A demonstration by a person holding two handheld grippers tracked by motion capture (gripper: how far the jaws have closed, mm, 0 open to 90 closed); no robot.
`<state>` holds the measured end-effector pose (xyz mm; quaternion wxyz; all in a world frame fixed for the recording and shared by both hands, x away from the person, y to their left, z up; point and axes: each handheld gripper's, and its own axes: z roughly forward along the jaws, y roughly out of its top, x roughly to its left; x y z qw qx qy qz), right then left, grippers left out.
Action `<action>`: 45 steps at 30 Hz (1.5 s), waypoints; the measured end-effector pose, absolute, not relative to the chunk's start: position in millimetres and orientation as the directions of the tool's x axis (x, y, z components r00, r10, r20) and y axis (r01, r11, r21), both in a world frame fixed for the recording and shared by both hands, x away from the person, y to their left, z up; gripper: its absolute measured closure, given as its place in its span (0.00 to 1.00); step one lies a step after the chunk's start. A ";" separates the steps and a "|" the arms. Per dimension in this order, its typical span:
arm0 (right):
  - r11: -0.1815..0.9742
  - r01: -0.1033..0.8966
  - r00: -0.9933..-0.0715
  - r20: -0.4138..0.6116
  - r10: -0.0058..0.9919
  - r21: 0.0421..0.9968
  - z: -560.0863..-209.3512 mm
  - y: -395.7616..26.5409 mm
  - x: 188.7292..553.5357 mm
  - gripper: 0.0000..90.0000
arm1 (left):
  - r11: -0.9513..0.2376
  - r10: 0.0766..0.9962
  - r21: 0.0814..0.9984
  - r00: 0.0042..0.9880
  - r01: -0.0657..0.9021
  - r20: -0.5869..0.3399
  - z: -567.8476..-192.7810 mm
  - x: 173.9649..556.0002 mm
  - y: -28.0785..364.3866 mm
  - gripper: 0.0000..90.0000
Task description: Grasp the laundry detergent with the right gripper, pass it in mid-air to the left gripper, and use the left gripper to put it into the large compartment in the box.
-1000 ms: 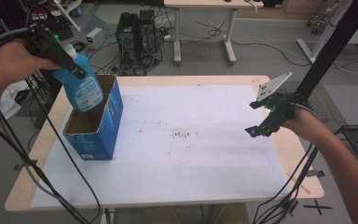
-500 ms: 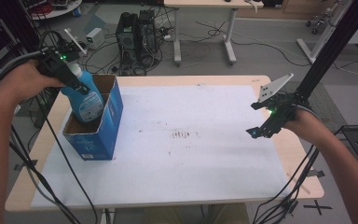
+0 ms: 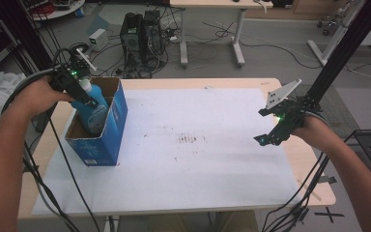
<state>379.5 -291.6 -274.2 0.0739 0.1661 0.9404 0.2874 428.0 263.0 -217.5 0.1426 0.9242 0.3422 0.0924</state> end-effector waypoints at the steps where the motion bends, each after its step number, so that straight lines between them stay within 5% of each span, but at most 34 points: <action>1: 0.780 0.270 -0.934 -0.044 0.355 0.565 -275.1 -291.4 379.1 0.01 | -0.726 0.658 0.327 0.750 0.606 0.073 -220.8 428.5 263.3 0.42; 23: 0.793 0.261 -0.942 -0.035 0.335 0.551 -287.4 -280.1 381.2 0.01 | -0.832 0.543 0.180 0.838 0.525 0.061 -269.4 443.4 263.7 0.42; 42: 0.799 0.262 -0.943 -0.032 0.331 0.542 -291.3 -274.6 380.1 0.01 | -0.802 0.580 0.202 0.814 0.562 0.035 -281.5 446.0 266.0 0.42; 45: 0.800 0.251 -0.947 -0.034 0.320 0.545 -292.2 -274.4 380.4 0.01 | -0.802 0.581 0.196 0.813 0.565 0.034 -279.4 446.6 268.6 0.34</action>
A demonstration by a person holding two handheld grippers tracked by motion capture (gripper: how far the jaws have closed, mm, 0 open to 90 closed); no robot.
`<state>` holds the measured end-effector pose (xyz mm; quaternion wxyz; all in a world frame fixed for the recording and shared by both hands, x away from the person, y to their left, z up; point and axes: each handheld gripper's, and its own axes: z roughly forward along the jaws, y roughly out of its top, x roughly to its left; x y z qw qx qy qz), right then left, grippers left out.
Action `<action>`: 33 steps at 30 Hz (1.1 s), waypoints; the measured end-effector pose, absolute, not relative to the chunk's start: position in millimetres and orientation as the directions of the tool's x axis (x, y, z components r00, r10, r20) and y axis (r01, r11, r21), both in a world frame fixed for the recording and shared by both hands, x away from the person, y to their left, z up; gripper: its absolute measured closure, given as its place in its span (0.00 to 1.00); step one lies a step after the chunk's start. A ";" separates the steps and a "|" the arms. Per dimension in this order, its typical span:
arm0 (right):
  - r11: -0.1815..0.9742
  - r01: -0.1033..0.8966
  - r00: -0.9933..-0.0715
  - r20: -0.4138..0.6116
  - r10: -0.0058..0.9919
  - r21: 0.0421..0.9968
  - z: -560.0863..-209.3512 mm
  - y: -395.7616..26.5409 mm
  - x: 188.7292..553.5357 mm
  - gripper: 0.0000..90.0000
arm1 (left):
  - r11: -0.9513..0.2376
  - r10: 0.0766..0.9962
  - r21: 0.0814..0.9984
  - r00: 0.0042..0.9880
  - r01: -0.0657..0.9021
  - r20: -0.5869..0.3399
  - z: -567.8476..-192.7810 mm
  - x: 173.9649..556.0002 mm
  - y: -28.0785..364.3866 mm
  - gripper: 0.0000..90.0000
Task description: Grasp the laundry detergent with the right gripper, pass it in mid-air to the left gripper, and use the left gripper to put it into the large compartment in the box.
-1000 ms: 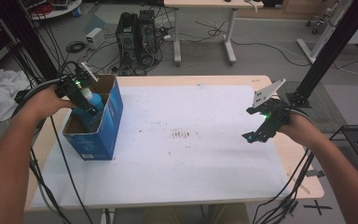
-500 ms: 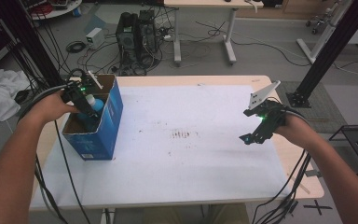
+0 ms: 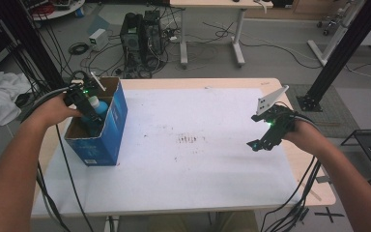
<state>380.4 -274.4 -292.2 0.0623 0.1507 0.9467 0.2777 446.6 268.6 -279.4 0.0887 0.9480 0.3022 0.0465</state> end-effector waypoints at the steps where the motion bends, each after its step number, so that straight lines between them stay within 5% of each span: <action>1: 0.800 0.254 -0.946 -0.033 0.322 0.544 -292.3 -274.1 380.2 0.01 | -0.794 0.589 0.206 0.807 0.572 0.031 -279.7 445.4 268.5 0.34; 7: 0.803 0.254 -0.947 -0.031 0.320 0.540 -292.2 -271.8 380.4 0.01 | -0.810 0.569 0.197 0.822 0.552 0.036 -274.2 443.5 274.9 0.34; 15: 0.799 0.248 -0.948 -0.035 0.318 0.548 -291.8 -271.3 379.4 0.01 | -0.728 0.642 0.319 0.766 0.607 0.009 -270.0 435.5 277.8 0.34; 33: 0.796 0.249 -0.947 -0.033 0.319 0.552 -290.7 -269.3 377.9 0.01 | -0.721 0.650 0.334 0.759 0.607 0.023 -248.6 421.6 280.3 0.33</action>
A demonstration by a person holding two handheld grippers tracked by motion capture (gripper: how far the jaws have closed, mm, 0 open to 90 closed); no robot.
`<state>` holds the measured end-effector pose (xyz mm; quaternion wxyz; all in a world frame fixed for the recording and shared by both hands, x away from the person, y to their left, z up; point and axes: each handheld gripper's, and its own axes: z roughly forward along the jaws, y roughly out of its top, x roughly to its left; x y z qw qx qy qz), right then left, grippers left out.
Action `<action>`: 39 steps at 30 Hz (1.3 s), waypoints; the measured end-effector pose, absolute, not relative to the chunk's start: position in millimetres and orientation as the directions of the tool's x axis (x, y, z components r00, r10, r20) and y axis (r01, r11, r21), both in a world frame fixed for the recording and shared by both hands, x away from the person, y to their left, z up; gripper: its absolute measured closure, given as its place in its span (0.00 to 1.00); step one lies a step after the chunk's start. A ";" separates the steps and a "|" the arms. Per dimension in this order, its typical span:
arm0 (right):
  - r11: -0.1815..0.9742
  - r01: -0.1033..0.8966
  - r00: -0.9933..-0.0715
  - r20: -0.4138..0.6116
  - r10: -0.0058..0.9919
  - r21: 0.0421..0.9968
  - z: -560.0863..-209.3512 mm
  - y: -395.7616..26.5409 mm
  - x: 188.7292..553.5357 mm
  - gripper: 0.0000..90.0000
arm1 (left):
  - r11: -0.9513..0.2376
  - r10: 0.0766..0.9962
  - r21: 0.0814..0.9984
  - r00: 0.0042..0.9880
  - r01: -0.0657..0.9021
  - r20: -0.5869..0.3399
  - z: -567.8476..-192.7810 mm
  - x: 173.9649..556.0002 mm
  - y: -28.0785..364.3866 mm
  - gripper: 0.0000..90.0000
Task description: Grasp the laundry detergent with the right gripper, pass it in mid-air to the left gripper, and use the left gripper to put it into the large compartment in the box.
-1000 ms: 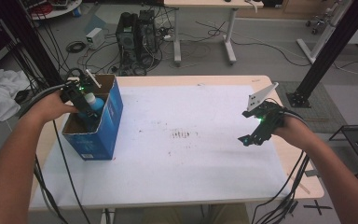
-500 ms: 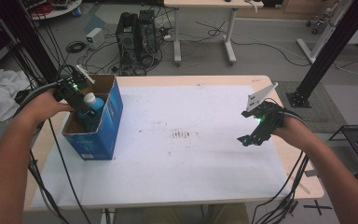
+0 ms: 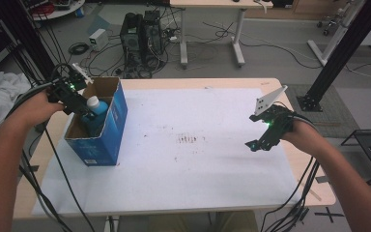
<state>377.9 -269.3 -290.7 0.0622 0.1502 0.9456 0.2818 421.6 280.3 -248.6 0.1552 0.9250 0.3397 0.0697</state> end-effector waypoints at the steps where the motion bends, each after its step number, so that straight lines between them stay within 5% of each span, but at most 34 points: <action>1: 0.799 0.241 -0.949 -0.036 0.312 0.551 -290.6 -268.9 378.2 0.01 | -0.715 0.656 0.340 0.754 0.611 0.025 -248.5 420.9 280.0 0.33; 10: 0.788 0.243 -0.946 -0.040 0.321 0.566 -287.4 -272.7 374.0 0.01 | -0.728 0.648 0.345 0.758 0.592 0.067 -232.5 416.1 278.2 0.34; 12: 0.790 0.250 -0.945 -0.038 0.326 0.560 -286.2 -273.3 372.6 0.01 | -0.715 0.662 0.360 0.746 0.600 0.073 -231.5 414.0 274.3 0.13; 39: 0.775 0.225 -0.946 -0.058 0.318 0.590 -277.4 -280.0 358.4 0.01 | -0.742 0.615 0.410 0.782 0.529 0.103 -192.7 395.1 213.0 0.13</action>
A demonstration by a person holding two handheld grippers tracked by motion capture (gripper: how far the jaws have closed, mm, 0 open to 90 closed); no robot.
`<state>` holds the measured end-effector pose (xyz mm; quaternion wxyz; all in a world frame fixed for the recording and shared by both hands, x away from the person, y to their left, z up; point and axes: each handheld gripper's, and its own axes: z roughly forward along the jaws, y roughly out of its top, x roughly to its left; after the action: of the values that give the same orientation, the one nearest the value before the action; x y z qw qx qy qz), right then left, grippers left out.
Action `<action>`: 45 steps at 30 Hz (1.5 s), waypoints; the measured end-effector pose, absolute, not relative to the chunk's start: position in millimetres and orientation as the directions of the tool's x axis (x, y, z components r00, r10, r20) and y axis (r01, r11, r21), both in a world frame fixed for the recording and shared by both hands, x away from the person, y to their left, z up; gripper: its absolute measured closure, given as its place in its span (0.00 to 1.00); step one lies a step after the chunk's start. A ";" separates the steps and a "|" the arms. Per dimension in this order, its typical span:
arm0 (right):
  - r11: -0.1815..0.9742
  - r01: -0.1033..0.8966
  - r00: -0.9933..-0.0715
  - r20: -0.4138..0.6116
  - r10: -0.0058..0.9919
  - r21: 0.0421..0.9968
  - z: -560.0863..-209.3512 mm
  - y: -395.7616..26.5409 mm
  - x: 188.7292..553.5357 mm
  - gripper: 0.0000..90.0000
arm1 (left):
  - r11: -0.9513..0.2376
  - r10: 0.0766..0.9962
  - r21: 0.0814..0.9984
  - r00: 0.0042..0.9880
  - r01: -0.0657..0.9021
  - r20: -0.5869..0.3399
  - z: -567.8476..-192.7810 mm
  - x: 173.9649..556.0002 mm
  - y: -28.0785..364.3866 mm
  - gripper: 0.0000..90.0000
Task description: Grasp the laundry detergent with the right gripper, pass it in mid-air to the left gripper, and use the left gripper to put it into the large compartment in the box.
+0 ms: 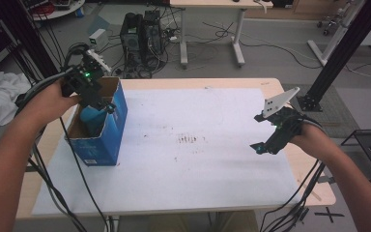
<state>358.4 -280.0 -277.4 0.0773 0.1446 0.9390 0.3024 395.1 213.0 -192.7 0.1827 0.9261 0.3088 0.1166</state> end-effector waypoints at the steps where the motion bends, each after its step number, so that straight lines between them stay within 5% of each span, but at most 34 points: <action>1: 0.776 0.220 -0.947 -0.060 0.315 0.592 -277.3 -280.3 358.2 0.01 | -0.742 0.616 0.413 0.781 0.528 0.107 -191.9 394.4 209.2 0.13; 7: 0.771 0.221 -0.946 -0.060 0.318 0.597 -276.4 -282.0 356.9 0.01 | -0.806 0.522 0.394 0.844 0.441 0.122 -188.2 393.5 184.7 0.13; 12: 0.766 0.223 -0.945 -0.058 0.321 0.603 -275.9 -283.9 358.2 0.01 | -0.761 0.555 0.450 0.828 0.467 0.079 -193.7 391.1 159.1 0.13; 15: 0.763 0.231 -0.943 -0.054 0.328 0.603 -275.7 -284.5 359.0 0.01 | -0.820 0.492 0.388 0.864 0.420 0.104 -188.5 396.3 151.8 0.13; 45: 0.771 0.250 -0.944 -0.029 0.327 0.585 -276.2 -279.1 377.1 0.01 | -0.865 0.383 0.376 0.921 0.332 0.066 -210.6 440.5 86.3 0.13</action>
<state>377.1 -279.1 -276.2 0.0647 0.1536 0.9389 0.3012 440.5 86.3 -210.6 0.1817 0.9632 0.1857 0.0695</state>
